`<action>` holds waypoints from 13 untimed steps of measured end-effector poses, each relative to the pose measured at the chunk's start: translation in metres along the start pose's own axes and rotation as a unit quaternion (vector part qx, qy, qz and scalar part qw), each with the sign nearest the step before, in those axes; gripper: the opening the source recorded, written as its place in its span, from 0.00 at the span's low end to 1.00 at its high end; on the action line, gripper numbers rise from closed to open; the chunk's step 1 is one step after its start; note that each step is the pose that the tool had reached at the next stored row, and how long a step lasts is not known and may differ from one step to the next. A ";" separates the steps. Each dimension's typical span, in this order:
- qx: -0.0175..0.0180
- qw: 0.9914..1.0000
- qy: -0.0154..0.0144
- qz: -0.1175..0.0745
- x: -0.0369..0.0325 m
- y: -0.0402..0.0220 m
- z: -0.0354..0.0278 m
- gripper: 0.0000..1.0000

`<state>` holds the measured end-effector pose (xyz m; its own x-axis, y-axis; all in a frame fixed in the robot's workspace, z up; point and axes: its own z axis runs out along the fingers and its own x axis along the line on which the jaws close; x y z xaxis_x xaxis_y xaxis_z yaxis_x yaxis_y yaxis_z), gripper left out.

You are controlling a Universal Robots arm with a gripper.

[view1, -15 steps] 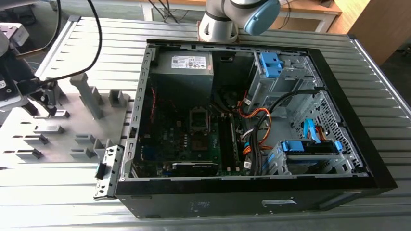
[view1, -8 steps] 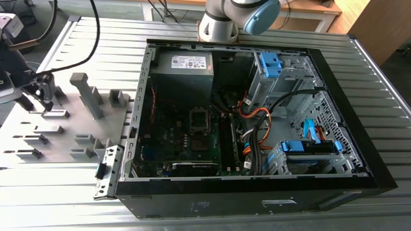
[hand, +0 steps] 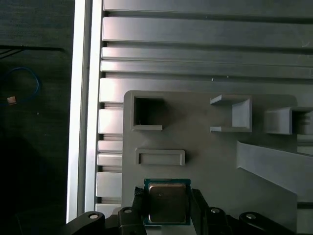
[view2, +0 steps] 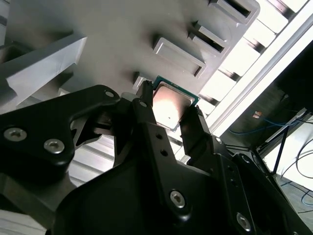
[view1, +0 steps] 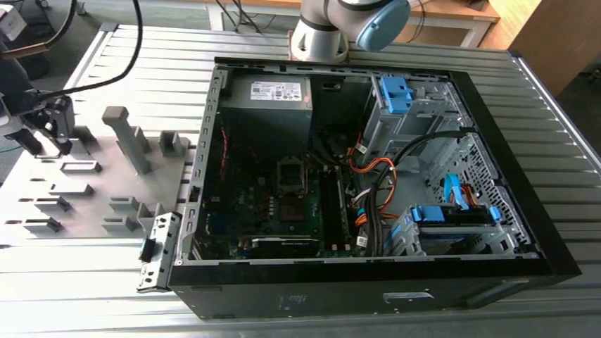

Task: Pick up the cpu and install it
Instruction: 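Pick up the cpu and move it towards the insertion slot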

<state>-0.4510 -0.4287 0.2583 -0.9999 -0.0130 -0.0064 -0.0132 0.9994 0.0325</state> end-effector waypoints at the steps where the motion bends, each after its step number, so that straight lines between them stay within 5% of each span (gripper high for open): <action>1: 0.000 1.000 0.000 0.000 -0.0001 0.0000 -0.0019 0.47; 13: 0.000 1.000 0.000 0.000 -0.0001 0.0002 -0.0068 0.47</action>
<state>-0.4509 -0.4287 0.2650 -0.9999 -0.0130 -0.0059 -0.0132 0.9994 0.0322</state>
